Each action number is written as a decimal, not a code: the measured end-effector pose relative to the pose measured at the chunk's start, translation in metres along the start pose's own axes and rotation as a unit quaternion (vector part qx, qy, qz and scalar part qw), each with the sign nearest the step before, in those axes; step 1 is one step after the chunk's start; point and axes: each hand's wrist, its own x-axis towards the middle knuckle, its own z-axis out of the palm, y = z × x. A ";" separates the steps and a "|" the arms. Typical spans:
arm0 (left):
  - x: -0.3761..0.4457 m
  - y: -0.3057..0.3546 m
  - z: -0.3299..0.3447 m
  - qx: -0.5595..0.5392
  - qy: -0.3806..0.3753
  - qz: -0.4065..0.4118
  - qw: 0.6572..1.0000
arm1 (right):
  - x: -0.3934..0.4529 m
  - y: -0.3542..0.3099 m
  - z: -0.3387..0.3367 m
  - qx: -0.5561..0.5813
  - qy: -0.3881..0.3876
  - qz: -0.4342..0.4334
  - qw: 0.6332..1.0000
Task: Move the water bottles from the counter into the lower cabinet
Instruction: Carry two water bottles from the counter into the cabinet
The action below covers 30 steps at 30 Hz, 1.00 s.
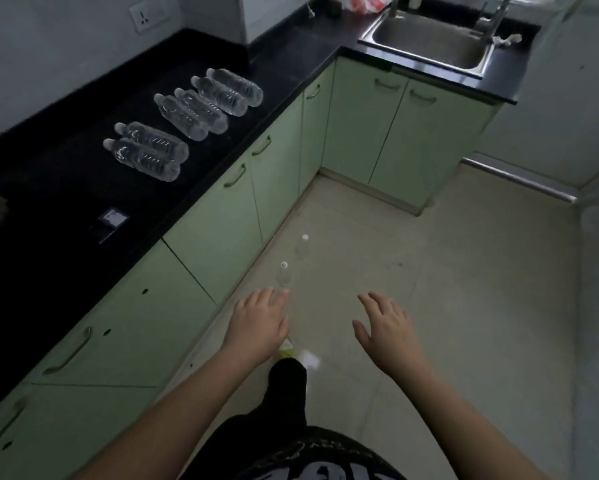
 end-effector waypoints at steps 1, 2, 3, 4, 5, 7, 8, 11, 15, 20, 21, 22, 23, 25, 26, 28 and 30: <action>0.017 -0.006 0.002 -0.002 0.000 -0.009 1.000 | 0.021 0.000 0.000 -0.004 -0.003 -0.014 1.000; 0.034 -0.012 0.003 -0.006 -0.006 -0.020 1.000 | 0.042 0.000 -0.001 -0.009 -0.007 -0.030 0.999; 0.053 -0.019 0.003 -0.012 -0.010 -0.030 0.999 | 0.064 0.000 0.000 -0.018 -0.011 -0.047 0.999; 0.072 -0.024 0.002 -0.022 -0.014 -0.039 0.999 | 0.086 0.002 0.001 -0.025 -0.016 -0.061 0.998; 0.091 -0.029 0.000 -0.031 -0.020 -0.045 0.998 | 0.107 0.003 0.000 -0.029 -0.024 -0.070 0.997; 0.124 -0.046 -0.006 -0.054 -0.041 -0.062 0.996 | 0.150 -0.001 -0.003 -0.031 -0.049 -0.089 0.994; 0.139 -0.054 -0.010 -0.058 -0.048 -0.074 0.994 | 0.170 -0.004 -0.005 -0.035 -0.066 -0.101 0.992; 0.182 -0.075 -0.018 -0.034 -0.052 -0.078 0.995 | 0.227 -0.009 -0.011 -0.044 -0.090 -0.130 0.986; 0.237 -0.093 -0.025 -0.027 -0.055 -0.086 0.994 | 0.297 -0.011 -0.016 -0.046 -0.102 -0.145 0.983; 0.287 -0.091 -0.019 -0.055 -0.060 -0.131 0.988 | 0.369 -0.001 -0.012 -0.055 -0.122 -0.200 0.971; 0.296 -0.089 -0.015 -0.061 -0.061 -0.146 0.986 | 0.386 0.004 -0.010 -0.058 -0.127 -0.215 0.967; 0.303 -0.087 -0.011 -0.067 -0.063 -0.163 0.982 | 0.404 0.008 -0.008 -0.062 -0.136 -0.228 0.962; 0.311 -0.085 -0.005 -0.073 -0.065 -0.183 0.978 | 0.421 0.013 -0.005 -0.067 -0.148 -0.244 0.956; 0.327 -0.078 0.005 -0.077 -0.069 -0.227 0.968 | 0.458 0.024 -0.001 -0.076 -0.177 -0.283 0.940; 0.336 -0.074 0.010 -0.085 -0.073 -0.251 0.962 | 0.477 0.029 0.002 -0.080 -0.196 -0.305 0.929; 0.350 -0.061 0.021 -0.108 -0.084 -0.302 0.943 | 0.517 0.038 0.006 -0.098 -0.228 -0.352 0.903; 0.363 -0.047 0.027 -0.123 -0.078 -0.347 0.927 | 0.552 0.044 0.008 -0.115 -0.250 -0.395 0.877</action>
